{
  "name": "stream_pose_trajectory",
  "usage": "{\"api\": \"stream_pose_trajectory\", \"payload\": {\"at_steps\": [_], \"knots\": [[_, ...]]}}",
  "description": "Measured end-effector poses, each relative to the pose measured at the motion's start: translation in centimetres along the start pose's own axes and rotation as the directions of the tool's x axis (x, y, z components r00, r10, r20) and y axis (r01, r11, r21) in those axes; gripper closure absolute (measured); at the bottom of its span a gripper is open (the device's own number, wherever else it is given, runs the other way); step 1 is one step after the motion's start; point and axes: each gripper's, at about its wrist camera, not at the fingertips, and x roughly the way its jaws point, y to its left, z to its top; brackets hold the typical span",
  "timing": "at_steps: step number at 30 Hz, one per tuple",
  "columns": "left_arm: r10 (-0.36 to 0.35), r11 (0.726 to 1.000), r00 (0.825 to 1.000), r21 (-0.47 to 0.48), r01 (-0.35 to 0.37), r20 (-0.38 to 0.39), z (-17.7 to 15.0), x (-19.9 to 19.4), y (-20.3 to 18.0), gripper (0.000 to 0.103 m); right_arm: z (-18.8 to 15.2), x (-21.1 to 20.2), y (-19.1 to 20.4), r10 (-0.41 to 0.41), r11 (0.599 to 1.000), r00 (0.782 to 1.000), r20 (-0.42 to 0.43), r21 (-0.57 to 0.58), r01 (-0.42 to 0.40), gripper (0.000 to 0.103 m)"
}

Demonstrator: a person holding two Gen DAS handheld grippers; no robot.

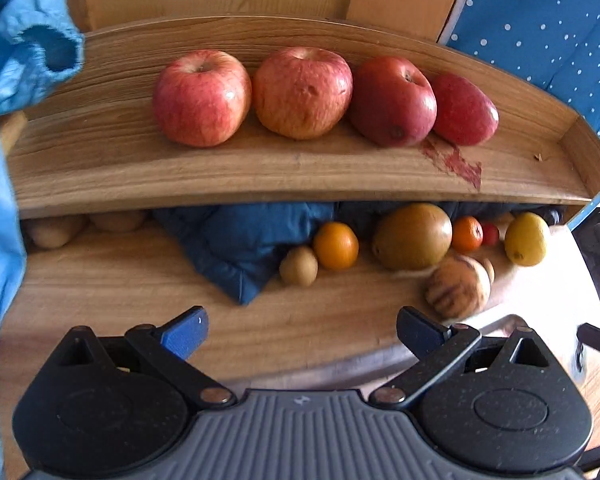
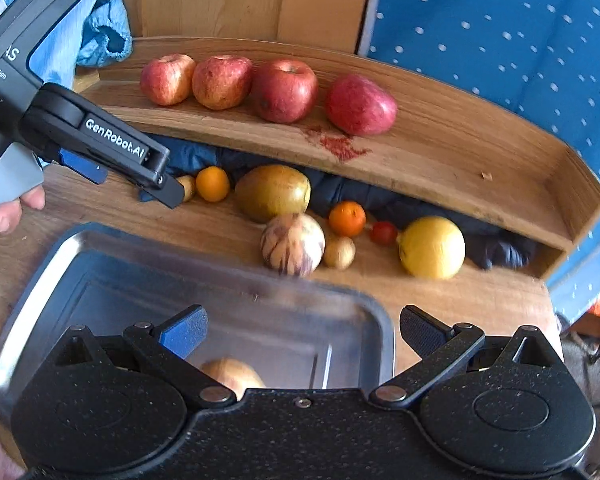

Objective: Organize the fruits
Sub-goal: 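Reach the left tool to a kiwi while the right tool reaches another striped melon, then close the left tool on the kiwi while the right tool grips the striped melon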

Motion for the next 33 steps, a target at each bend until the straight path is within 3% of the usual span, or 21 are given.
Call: {"api": "stream_pose_trajectory", "payload": {"at_steps": [4, 11, 19, 24, 33], "knots": [[-0.059, 0.998, 0.998, 0.026, 0.059, 0.008, 0.7, 1.5, 0.2, 0.003, 1.9, 2.1, -0.1, 0.01, 1.0, 1.0, -0.009, 0.006, -0.01, 0.005], [-0.138, 0.99, 0.99, 0.028, 0.138, -0.001, 1.3, 2.8, 0.7, 0.02, 4.0, 4.9, 0.1, 0.062, 0.993, 0.996, -0.072, 0.1, -0.054, 0.021], [-0.191, 0.982, 0.982, -0.009, 0.19, -0.017, 1.9, 3.8, 1.4, 0.031, 4.5, 7.0, 0.7, 0.066, 0.992, 0.99, -0.125, 0.115, -0.051, 0.026], [-0.175, 0.985, 0.984, 0.003, 0.175, -0.025, 2.0, 4.5, 1.3, 0.04, 4.8, 8.2, 0.4, 0.057, 0.989, 0.989, -0.137, 0.14, -0.038, 0.03], [-0.147, 0.989, 0.989, 0.016, 0.147, -0.005, 2.2, 5.0, 0.8, 0.055, 5.0, 9.4, 0.0, 0.063, 0.983, 0.986, -0.155, 0.182, -0.035, 0.047]]}}
